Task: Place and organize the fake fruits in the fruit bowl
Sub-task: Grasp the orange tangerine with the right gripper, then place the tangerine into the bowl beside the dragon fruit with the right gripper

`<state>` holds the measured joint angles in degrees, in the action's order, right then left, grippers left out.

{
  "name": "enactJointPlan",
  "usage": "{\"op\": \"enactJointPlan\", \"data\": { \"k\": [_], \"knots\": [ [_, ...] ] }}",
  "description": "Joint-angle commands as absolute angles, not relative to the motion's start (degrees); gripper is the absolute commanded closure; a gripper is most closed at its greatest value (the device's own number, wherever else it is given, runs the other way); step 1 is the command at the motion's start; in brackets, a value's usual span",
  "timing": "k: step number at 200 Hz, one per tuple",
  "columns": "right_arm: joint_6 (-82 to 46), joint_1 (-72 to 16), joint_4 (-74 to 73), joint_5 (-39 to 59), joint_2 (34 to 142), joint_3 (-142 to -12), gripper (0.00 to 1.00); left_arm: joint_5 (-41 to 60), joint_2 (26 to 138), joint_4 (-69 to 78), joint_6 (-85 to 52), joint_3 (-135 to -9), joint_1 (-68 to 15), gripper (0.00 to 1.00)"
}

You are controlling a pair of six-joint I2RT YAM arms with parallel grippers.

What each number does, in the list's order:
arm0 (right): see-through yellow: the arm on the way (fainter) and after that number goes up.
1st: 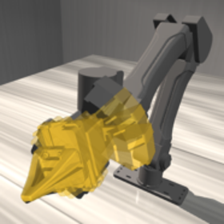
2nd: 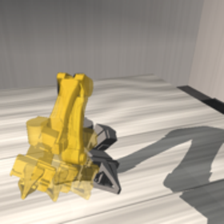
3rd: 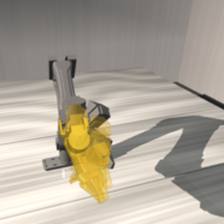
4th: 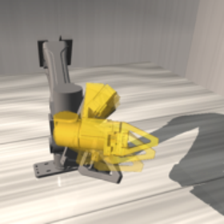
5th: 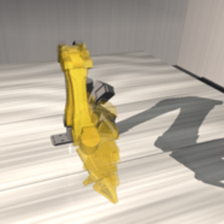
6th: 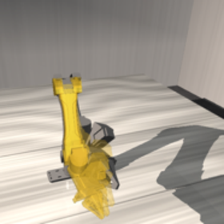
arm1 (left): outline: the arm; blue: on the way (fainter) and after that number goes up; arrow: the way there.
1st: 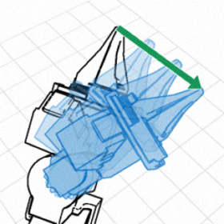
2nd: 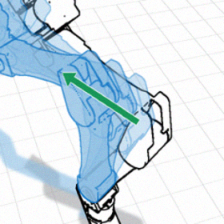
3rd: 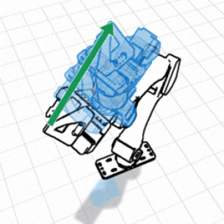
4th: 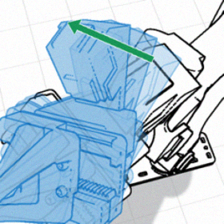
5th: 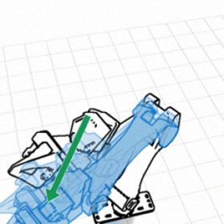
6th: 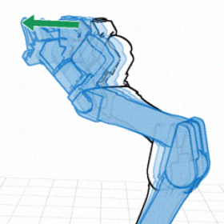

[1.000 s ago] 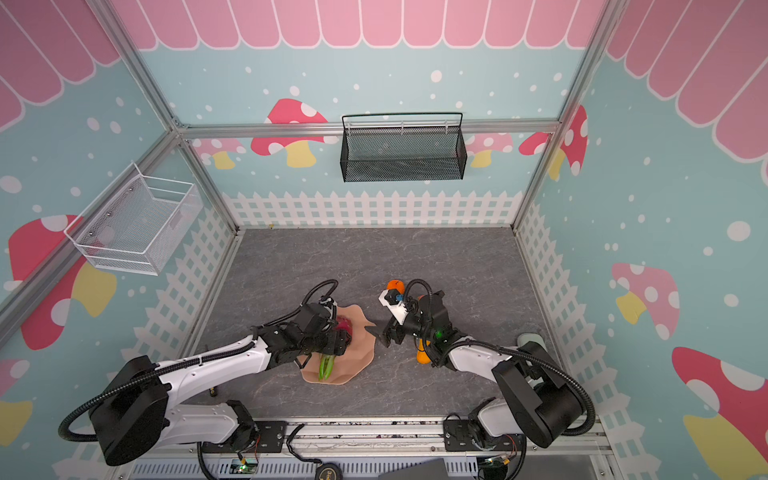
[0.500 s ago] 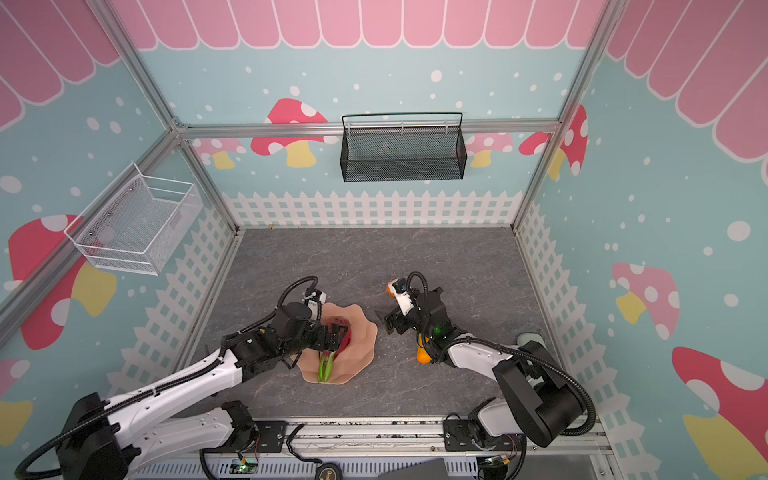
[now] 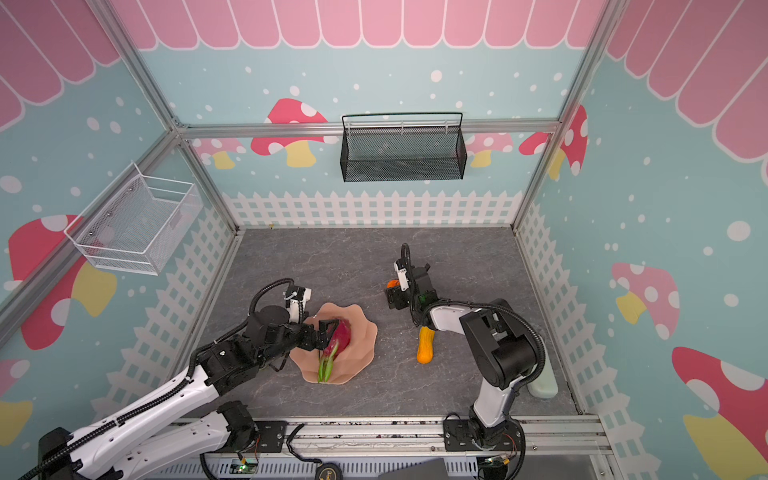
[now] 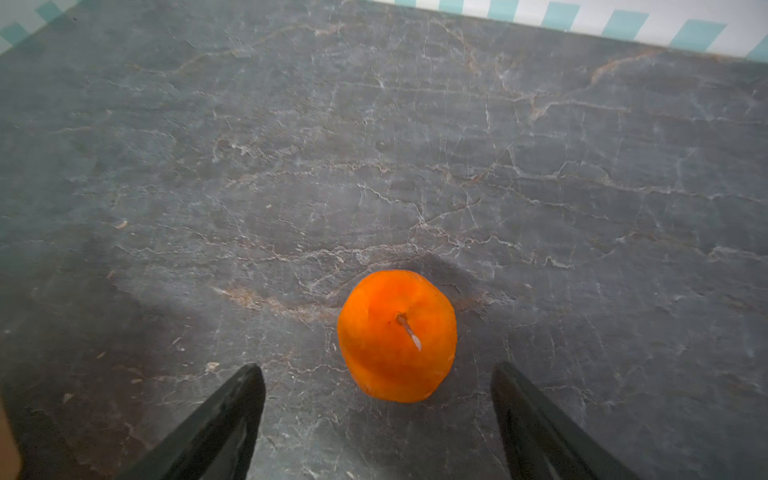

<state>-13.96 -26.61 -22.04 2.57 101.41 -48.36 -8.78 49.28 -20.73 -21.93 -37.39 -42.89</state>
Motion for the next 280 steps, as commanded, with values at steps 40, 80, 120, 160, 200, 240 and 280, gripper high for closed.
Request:
{"op": "enactJointPlan", "data": {
  "k": [40,80,120,160,200,240,280],
  "knots": [
    [-12.2,-26.6,-21.6,0.1,106.5,-51.8,0.17,-10.8,50.3,-19.6,-20.7,-35.2,-43.2,0.00],
    [-12.1,-26.7,-20.8,0.4,108.4,-53.9,0.25,-11.4,49.6,-19.5,-20.8,-34.5,-43.2,0.00],
    [-11.6,-26.7,-20.7,1.2,108.4,-54.1,0.38,-12.2,49.0,-19.4,-20.8,-34.3,-43.1,0.00],
    [-11.0,-26.7,-23.8,3.3,104.2,-50.7,0.47,-12.3,48.6,-19.3,-21.4,-33.8,-43.1,0.00],
    [-11.1,-27.4,-24.7,7.8,96.7,-45.3,0.51,-12.5,47.1,-19.5,-21.8,-33.0,-43.1,0.00],
    [-12.4,-31.8,-24.8,17.3,82.7,-35.9,0.51,-13.5,45.3,-23.9,-23.5,-32.8,-43.1,0.00],
    [-11.3,-40.1,-21.9,18.3,74.0,-31.9,0.52,-12.3,44.2,-24.5,-24.4,-32.0,-43.1,0.00]
  ]
}}
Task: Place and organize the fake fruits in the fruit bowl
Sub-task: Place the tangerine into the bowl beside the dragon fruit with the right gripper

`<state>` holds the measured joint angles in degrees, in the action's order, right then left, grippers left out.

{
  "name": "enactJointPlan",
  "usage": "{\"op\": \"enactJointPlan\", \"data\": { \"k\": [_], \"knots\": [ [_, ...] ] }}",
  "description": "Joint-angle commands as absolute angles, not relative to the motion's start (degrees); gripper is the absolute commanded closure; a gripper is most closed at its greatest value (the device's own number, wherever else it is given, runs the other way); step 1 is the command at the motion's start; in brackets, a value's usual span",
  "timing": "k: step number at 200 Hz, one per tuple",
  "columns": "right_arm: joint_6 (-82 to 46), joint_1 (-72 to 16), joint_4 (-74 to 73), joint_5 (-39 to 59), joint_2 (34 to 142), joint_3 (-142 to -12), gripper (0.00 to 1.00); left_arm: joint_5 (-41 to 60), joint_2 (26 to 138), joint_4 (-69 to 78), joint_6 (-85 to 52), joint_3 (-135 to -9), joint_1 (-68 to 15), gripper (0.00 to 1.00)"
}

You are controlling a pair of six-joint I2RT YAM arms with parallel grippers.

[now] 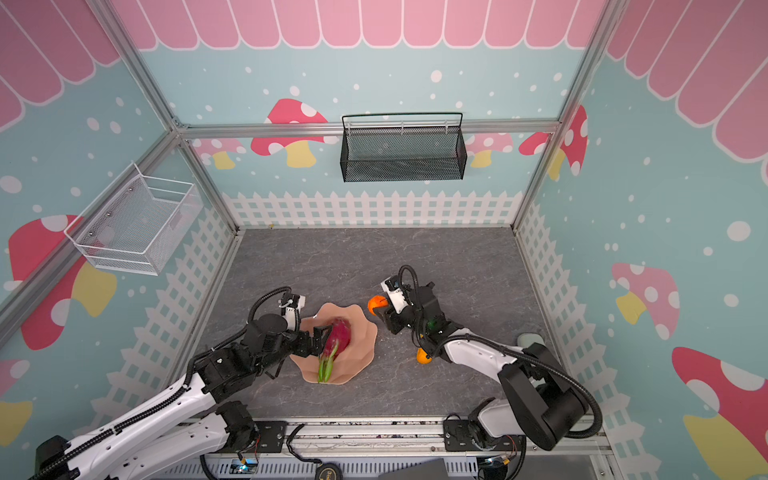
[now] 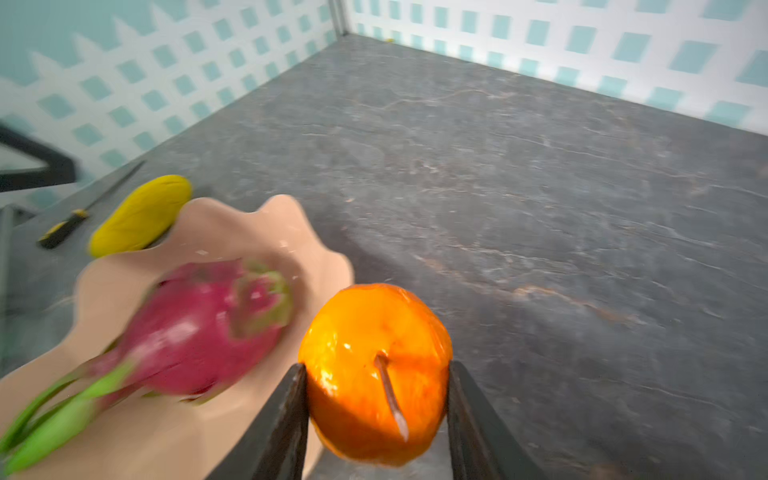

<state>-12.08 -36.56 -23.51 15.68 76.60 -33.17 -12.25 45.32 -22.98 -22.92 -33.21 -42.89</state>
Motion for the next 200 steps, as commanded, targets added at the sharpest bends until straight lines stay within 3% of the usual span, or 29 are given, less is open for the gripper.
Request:
{"op": "enactJointPlan", "data": {
  "k": [1,117,200],
  "knots": [
    [-11.3,-40.1,-21.9,18.3,74.0,-31.9,0.52,-12.3,44.2,-24.5,-24.4,-32.0,-43.1,0.00],
    [-6.5,-48.2,-14.5,9.1,87.8,-41.2,0.49,-12.1,41.5,-24.9,-24.7,-31.1,-43.1,0.00],
    [-5.7,-49.2,-12.0,5.2,87.9,-42.5,0.31,-11.8,41.8,-24.6,-24.6,-30.8,-43.1,0.00]
  ]
}}
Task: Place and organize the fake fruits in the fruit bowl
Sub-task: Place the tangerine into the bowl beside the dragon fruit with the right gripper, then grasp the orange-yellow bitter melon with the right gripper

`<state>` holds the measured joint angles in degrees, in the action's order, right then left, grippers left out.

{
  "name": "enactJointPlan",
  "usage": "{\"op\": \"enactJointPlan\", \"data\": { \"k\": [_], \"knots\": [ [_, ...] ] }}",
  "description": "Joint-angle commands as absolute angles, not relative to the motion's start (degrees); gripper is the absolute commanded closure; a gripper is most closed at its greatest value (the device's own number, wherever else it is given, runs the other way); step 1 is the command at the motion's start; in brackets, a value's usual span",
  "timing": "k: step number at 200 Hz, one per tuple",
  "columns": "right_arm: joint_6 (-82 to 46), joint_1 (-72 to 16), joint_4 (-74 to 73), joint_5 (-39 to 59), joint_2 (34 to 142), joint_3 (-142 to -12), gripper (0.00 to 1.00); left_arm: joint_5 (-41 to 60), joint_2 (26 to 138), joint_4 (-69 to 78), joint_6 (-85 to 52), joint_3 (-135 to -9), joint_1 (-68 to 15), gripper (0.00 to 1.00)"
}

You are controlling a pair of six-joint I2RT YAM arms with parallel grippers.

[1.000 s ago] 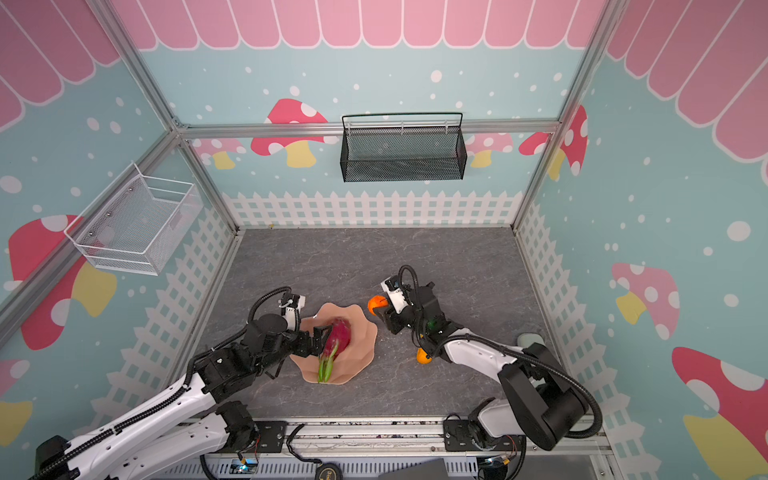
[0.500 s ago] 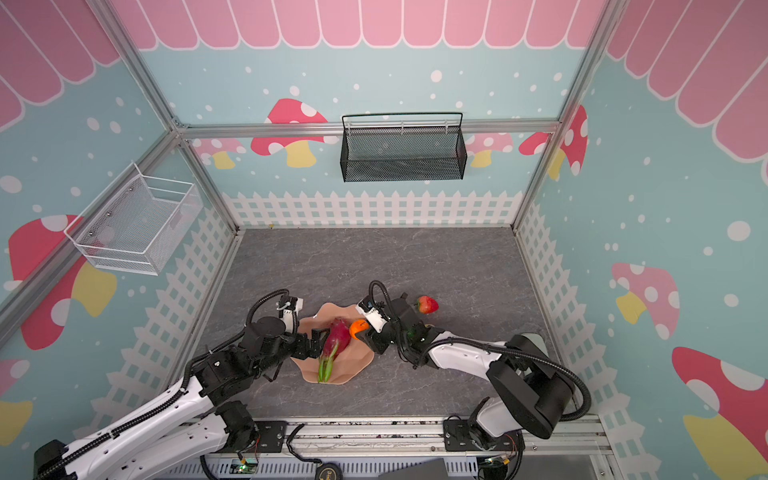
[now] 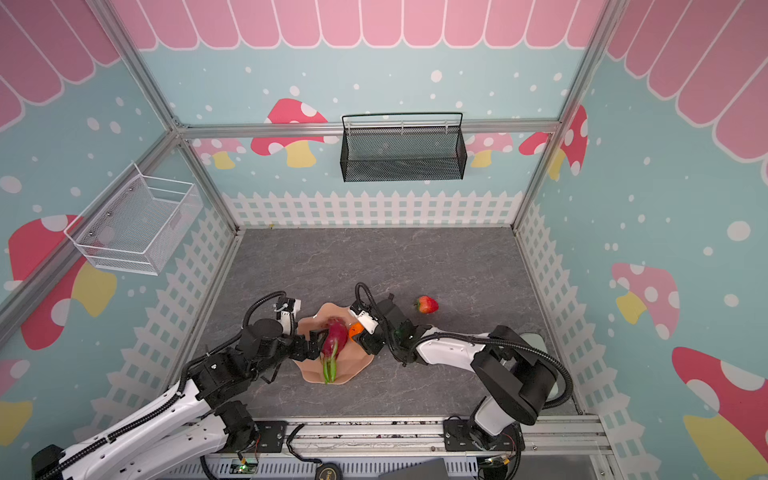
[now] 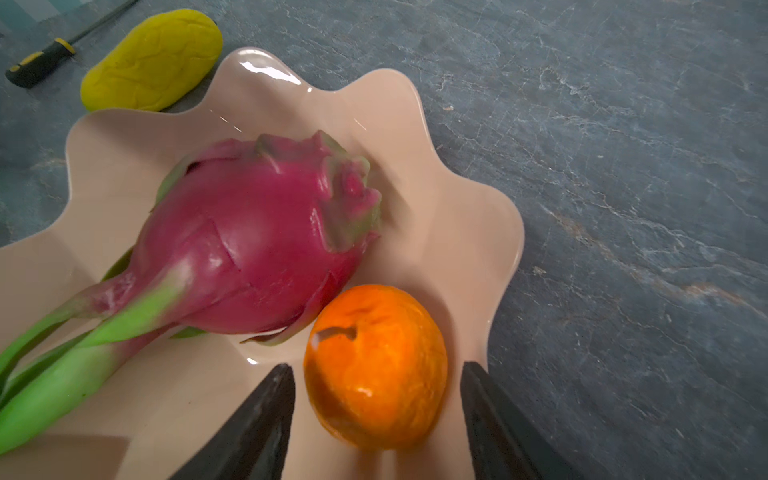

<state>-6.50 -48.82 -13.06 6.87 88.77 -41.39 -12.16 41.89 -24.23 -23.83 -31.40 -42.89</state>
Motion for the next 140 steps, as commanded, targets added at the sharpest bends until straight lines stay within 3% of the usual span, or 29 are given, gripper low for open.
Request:
{"op": "enactJointPlan", "data": {
  "k": [1,29,59,76,100,119,140],
  "knots": [
    [-5.7,-49.2,-12.0,5.2,87.9,-42.5,0.31,-11.8,41.8,-24.5,-24.6,-30.8,-43.1,0.00],
    [-8.1,-49.2,-11.5,1.3,82.8,-41.4,0.23,-11.4,41.7,-24.5,-24.6,-30.9,-43.1,0.00],
    [-19.1,-49.0,-5.8,-14.2,72.5,-37.5,0.13,-9.9,42.4,-24.2,-24.5,-30.9,-43.1,0.00],
    [-29.1,-47.4,3.1,-21.8,66.5,-34.8,0.14,-7.0,43.5,-23.3,-24.1,-30.8,-43.1,0.00],
    [-36.6,-42.0,13.8,-21.0,63.2,-30.4,0.16,-1.1,46.5,-20.1,-23.1,-31.3,-44.1,0.00],
    [-38.1,-37.8,11.7,-15.0,61.1,-25.2,0.17,-0.7,48.7,-19.2,-21.7,-32.3,-46.0,0.00],
    [-39.0,-37.0,11.6,-15.6,60.7,-24.1,0.18,-2.7,49.8,-19.5,-21.1,-33.4,-47.5,0.00]
  ]
}}
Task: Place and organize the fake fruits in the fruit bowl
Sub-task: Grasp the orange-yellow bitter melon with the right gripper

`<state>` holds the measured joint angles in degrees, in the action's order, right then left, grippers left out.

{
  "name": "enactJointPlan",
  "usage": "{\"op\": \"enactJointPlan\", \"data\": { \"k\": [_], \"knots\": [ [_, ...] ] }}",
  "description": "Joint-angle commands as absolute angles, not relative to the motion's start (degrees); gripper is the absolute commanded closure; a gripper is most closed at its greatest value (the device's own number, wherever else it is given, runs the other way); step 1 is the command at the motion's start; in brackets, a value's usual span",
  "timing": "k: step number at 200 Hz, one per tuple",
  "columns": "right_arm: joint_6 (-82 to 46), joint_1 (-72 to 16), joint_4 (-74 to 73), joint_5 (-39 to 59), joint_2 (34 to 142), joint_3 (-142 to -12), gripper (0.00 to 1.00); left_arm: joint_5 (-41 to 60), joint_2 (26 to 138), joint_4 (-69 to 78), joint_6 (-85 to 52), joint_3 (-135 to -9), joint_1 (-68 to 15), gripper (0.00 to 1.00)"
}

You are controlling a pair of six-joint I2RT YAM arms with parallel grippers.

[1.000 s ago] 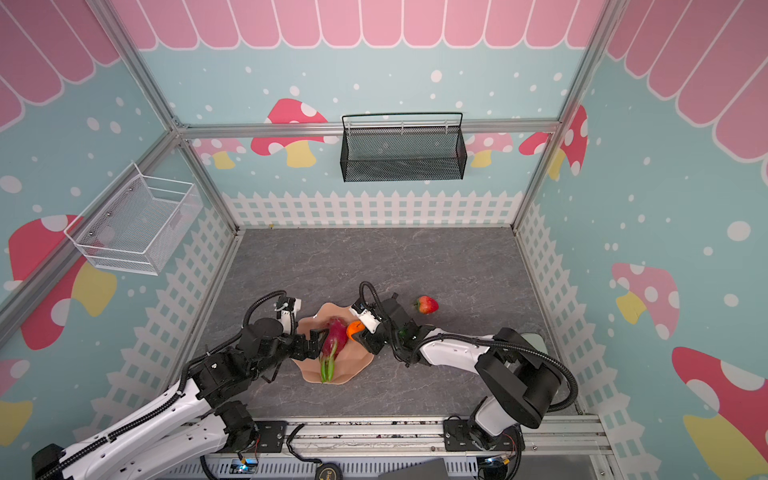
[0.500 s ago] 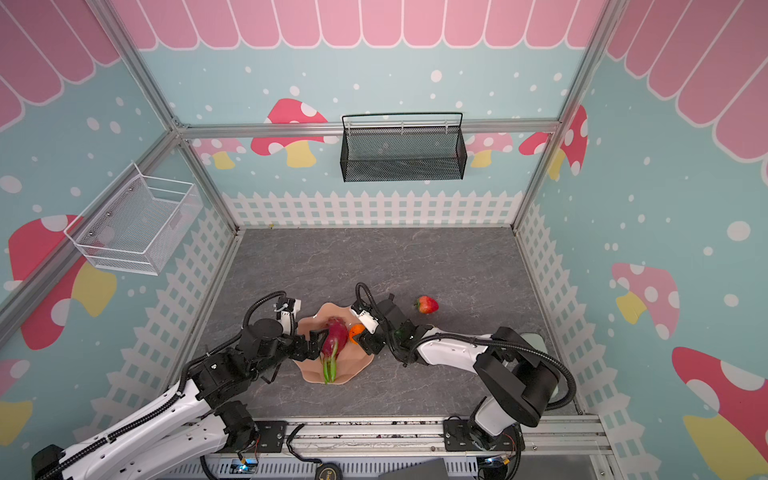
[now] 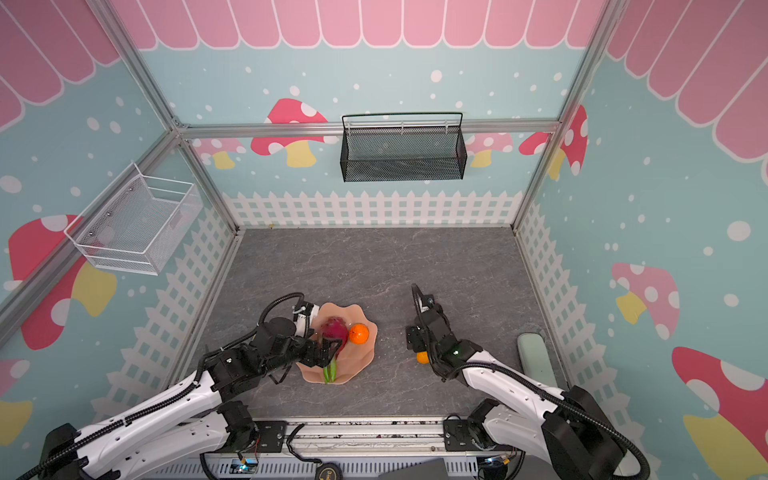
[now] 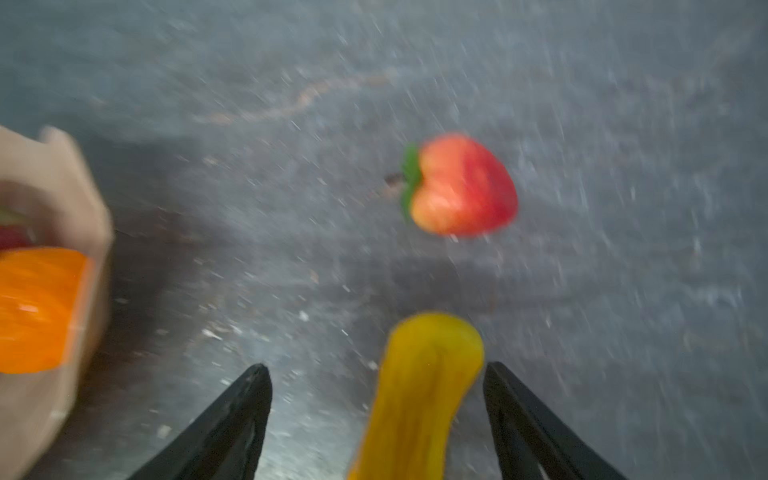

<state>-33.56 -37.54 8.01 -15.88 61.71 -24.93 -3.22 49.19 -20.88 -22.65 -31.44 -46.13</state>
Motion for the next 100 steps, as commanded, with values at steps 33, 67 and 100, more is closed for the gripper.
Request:
{"op": "enactJointPlan", "data": {
  "k": [33,67,100],
  "knots": [
    [-38.1,-37.0,12.1,-15.4,65.7,-24.9,0.22,-4.7,47.3,-20.0,-21.4,-33.0,-47.5,0.00],
    [-37.6,-36.9,7.8,-13.8,67.9,-23.6,0.50,-7.2,44.5,-21.2,-21.8,-32.6,-47.5,0.00],
    [-34.0,-37.2,7.0,-11.4,64.8,-24.5,0.61,-10.9,41.6,-22.8,-21.8,-32.9,-47.5,0.00]
  ]
}}
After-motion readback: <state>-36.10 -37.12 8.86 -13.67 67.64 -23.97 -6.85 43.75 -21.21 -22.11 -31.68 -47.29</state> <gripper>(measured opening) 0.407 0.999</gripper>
